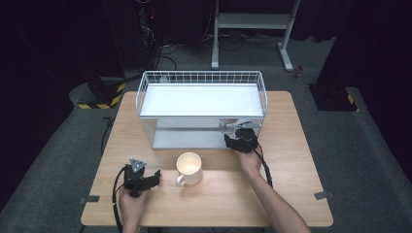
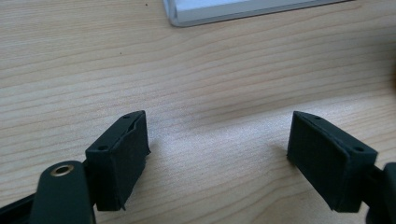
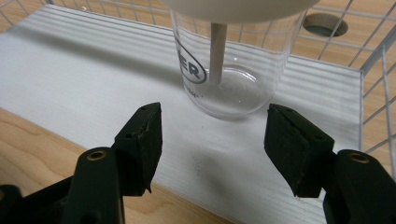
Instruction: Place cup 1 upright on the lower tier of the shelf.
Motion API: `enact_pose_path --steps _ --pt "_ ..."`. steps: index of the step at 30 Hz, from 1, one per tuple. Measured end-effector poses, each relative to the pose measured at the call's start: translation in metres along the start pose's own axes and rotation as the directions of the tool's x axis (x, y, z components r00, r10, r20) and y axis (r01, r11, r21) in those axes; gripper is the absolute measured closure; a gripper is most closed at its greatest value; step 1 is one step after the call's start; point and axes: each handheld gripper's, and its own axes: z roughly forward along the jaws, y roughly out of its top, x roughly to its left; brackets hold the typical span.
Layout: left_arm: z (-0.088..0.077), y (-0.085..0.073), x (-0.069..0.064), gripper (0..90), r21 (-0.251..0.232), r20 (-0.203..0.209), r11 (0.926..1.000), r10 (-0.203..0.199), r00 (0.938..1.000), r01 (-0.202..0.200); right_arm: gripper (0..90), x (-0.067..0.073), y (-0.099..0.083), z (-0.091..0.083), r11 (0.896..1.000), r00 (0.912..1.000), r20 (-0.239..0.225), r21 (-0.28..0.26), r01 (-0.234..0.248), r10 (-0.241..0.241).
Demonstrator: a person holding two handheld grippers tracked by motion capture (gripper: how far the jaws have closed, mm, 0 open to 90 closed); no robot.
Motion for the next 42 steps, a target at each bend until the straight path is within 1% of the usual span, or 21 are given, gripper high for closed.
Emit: enact_pose_path --steps 1,2,4,10,12,16,19,20,22,24,27,31,32,35,36,38,39,42 --pt "0.0 0.0 0.0 20.6 0.0 0.0 1.0 0.0 1.0 0.0 36.8 -0.001 0.0 -0.001 1.0 0.9999 -0.003 -0.006 0.016 -0.016" --pt "0.0 0.0 0.0 20.6 0.0 0.0 1.0 0.0 1.0 0.0 36.8 -0.001 0.0 -0.003 1.0 0.9999 -0.007 -0.004 0.008 -0.008" --pt "0.0 0.0 0.0 20.5 0.0 0.0 1.0 0.0 1.0 0.0 36.8 -0.002 -0.001 -0.004 1.0 0.9998 -0.012 -0.007 0.018 -0.018" --pt "0.0 0.0 0.0 20.6 0.0 0.0 1.0 0.0 1.0 0.0 36.6 -0.006 -0.005 -0.009 1.0 0.9995 -0.031 0.005 0.01 -0.01" --pt "0.0 0.0 0.0 20.6 0.0 0.0 1.0 0.0 1.0 0.0 36.5 -0.007 -0.006 -0.012 1.0 0.9995 -0.031 0.007 -0.001 0.001" --pt "0.0 0.0 0.0 20.6 0.0 0.0 1.0 0.0 1.0 0.0 36.2 -0.009 -0.008 -0.016 1.0 0.9991 -0.04 -0.005 0.013 -0.013" --pt "0.0 0.0 0.0 20.6 0.0 0.0 1.0 0.0 1.0 0.0 35.7 -0.01 -0.01 -0.019 1.0 0.999 -0.045 -0.003 0.001 -0.001" --pt "0.0 0.0 0.0 20.6 0.0 0.0 1.0 0.0 1.0 0.0 35.5 -0.011 -0.01 -0.02 1.0 0.9988 -0.047 -0.008 0.008 -0.008" --pt "0.0 0.0 0.0 20.6 0.001 0.0 1.0 0.0 1.0 0.0 35.4 -0.011 -0.011 -0.023 1.0 0.9987 -0.051 -0.009 0.001 -0.001" --pt "0.0 0.0 0.0 20.6 0.001 0.0 1.0 0.001 1.0 -0.001 35.3 -0.013 -0.012 -0.026 1.0 0.9984 -0.055 -0.018 0.007 -0.008" --pt "0.0 0.0 0.0 20.6 0.001 0.0 1.0 0.001 1.0 -0.001 35.2 -0.016 -0.014 -0.028 1.0 0.9982 -0.059 -0.027 -0.004 0.002" --pt "0.0 0.0 0.0 20.6 0.0 -0.002 1.0 -0.002 1.0 0.002 35.0 -0.019 -0.017 -0.032 1.0 0.9984 -0.056 -0.024 -0.004 0.002" --pt "0.0 0.0 0.0 20.6 0.0 -0.002 1.0 -0.002 1.0 0.002 34.7 -0.02 -0.018 -0.033 1.0 0.9984 -0.057 -0.023 0.004 -0.005" --pt "0.0 0.0 0.0 20.5 0.0 -0.002 1.0 -0.002 1.0 0.002 34.3 -0.021 -0.02 -0.035 1.0 0.9982 -0.059 -0.021 -0.006 0.005" --pt "0.0 0.0 0.0 20.5 0.001 -0.002 1.0 -0.002 1.0 0.002 34.2 -0.022 -0.021 -0.036 1.0 0.9982 -0.06 -0.024 0.0 -0.002" --pt "0.0 0.0 0.0 20.5 0.001 -0.002 1.0 -0.002 1.0 0.002 34.1 -0.023 -0.023 -0.038 1.0 0.9984 -0.057 -0.028 -0.007 0.005" --pt "0.0 0.0 0.0 20.5 0.0 -0.002 1.0 -0.002 1.0 0.002 34.0 -0.025 -0.024 -0.039 0.999 0.9984 -0.056 -0.035 -0.001 -0.001" --pt "0.0 0.0 0.0 20.5 0.0 -0.002 1.0 -0.002 1.0 0.002 33.8 -0.027 -0.026 -0.042 0.999 0.9985 -0.054 -0.047 -0.01 0.008"
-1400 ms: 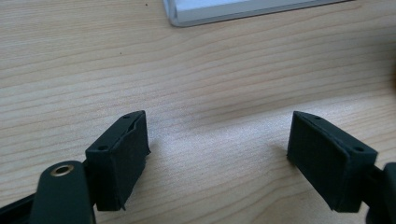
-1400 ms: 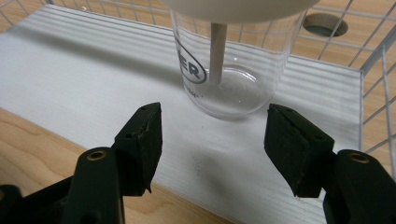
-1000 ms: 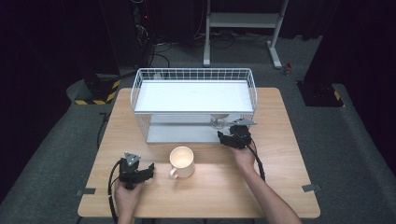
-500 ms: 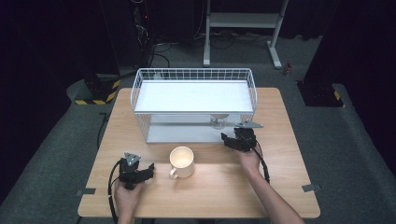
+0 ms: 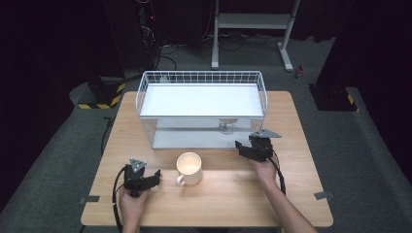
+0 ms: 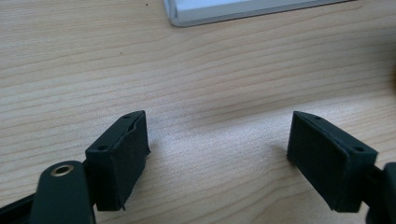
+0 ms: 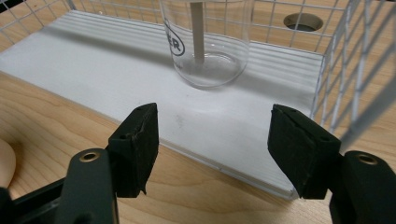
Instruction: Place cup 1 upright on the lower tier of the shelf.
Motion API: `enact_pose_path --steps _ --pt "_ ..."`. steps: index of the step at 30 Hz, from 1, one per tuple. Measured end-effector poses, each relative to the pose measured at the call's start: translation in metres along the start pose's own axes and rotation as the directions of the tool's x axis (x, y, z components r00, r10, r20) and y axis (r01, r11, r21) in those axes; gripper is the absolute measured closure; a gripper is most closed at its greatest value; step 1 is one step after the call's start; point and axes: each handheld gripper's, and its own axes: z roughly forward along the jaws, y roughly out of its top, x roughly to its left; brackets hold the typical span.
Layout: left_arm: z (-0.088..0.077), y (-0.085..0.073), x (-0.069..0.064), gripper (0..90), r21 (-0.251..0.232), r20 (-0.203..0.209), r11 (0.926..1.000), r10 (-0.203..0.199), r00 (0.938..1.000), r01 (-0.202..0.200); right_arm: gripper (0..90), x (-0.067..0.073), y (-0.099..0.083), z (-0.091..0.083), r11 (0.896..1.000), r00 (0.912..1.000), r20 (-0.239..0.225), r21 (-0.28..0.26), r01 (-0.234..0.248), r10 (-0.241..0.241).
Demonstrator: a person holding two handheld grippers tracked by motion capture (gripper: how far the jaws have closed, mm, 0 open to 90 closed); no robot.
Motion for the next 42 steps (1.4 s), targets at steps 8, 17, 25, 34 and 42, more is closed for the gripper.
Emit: enact_pose_path --steps 8,17,25,34,42 --pt "0.0 0.0 0.0 20.5 0.001 -0.001 1.0 -0.001 1.0 0.001 32.6 -0.004 -0.002 -0.01 1.0 0.9999 -0.015 -0.01 0.002 -0.003" --pt "0.0 0.0 0.0 20.5 0.002 -0.001 1.0 -0.002 1.0 0.002 32.6 -0.012 -0.003 -0.025 0.999 0.9997 -0.026 -0.036 -0.004 0.003" --pt "0.0 0.0 0.0 20.5 0.001 -0.002 1.0 -0.003 1.0 0.003 32.5 -0.017 -0.013 -0.031 0.999 0.9995 -0.029 -0.038 -0.009 0.008" --pt "0.0 0.0 0.0 20.5 0.002 -0.002 1.0 -0.002 1.0 0.002 32.2 -0.017 -0.016 -0.038 0.999 0.9996 -0.028 -0.051 0.006 -0.007" --pt "0.0 0.0 0.0 20.5 0.002 -0.003 1.0 -0.002 1.0 0.002 31.9 -0.02 -0.019 -0.047 0.998 0.9997 -0.022 -0.067 -0.005 0.004"
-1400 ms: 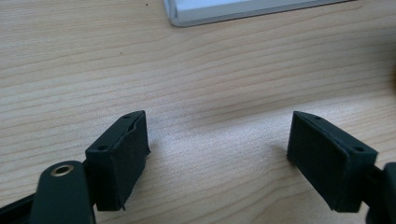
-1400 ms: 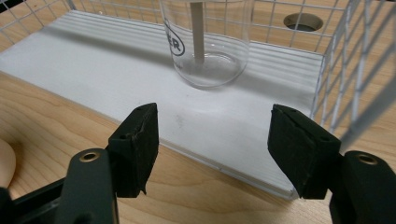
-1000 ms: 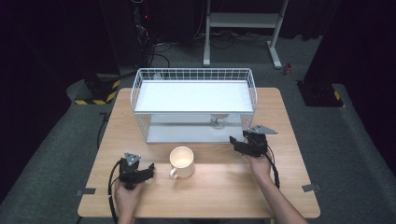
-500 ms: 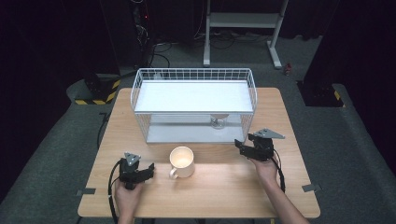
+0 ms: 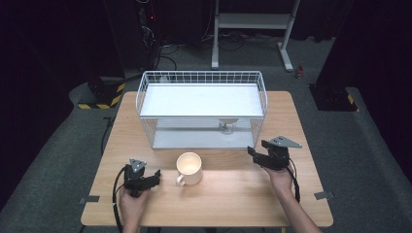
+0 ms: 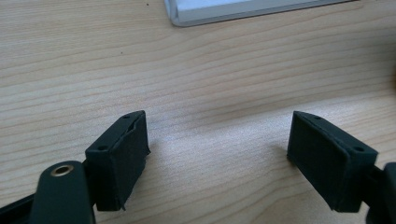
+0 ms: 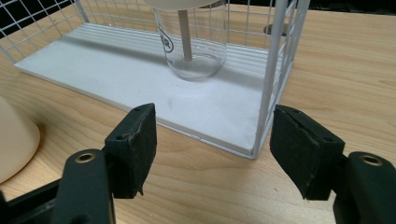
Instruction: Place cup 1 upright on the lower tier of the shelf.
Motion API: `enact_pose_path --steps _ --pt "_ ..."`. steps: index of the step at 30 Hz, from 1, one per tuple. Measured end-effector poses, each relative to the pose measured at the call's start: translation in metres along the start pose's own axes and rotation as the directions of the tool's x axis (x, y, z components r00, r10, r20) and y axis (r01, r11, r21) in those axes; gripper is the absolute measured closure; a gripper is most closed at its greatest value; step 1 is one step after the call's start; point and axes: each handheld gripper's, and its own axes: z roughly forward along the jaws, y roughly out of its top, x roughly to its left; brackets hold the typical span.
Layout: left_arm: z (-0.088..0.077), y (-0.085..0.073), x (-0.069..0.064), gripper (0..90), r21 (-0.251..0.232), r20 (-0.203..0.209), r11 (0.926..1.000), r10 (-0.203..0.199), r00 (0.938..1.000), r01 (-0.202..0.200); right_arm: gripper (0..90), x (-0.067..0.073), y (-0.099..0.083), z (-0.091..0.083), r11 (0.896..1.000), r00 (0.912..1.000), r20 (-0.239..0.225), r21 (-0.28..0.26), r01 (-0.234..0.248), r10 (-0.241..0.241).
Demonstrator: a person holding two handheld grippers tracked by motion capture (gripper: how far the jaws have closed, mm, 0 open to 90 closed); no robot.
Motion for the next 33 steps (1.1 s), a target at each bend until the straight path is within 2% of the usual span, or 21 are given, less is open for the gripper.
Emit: enact_pose_path --steps 33 --pt "0.0 0.0 0.0 20.5 -0.001 -0.001 1.0 -0.001 1.0 0.001 31.8 -0.02 -0.029 -0.033 0.998 0.9983 0.031 -0.028 -0.048 0.049"
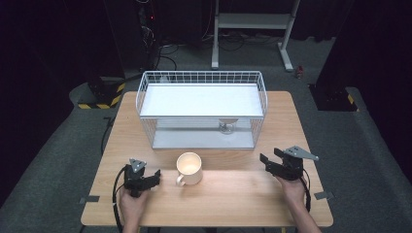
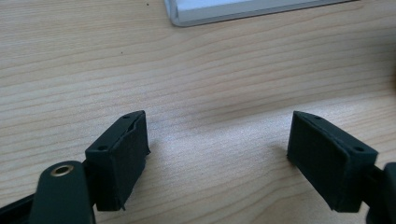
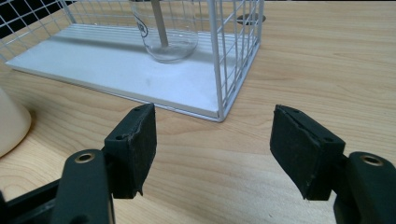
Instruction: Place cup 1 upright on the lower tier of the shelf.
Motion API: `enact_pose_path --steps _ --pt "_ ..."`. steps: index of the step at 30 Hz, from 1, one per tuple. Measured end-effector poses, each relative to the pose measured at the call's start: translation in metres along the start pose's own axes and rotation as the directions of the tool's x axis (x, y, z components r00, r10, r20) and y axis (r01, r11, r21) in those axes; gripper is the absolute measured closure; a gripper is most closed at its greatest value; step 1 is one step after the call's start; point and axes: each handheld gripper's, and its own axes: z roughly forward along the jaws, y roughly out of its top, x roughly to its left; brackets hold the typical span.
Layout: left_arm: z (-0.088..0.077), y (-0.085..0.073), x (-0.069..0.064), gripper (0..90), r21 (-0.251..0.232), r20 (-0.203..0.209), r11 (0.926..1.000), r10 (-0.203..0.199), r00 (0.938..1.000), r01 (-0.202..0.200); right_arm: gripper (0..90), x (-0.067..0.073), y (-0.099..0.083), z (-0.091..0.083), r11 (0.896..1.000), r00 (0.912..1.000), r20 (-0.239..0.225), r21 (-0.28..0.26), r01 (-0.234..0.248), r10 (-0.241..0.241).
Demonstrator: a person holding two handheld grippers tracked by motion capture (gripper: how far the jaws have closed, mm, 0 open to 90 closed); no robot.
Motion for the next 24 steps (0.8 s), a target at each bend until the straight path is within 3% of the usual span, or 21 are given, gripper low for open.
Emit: enact_pose_path --steps 24 --pt "0.0 0.0 0.0 20.5 0.001 0.001 1.0 0.0 1.0 0.0 31.3 -0.015 -0.029 -0.017 1.0 0.9979 0.063 0.02 -0.013 0.012"
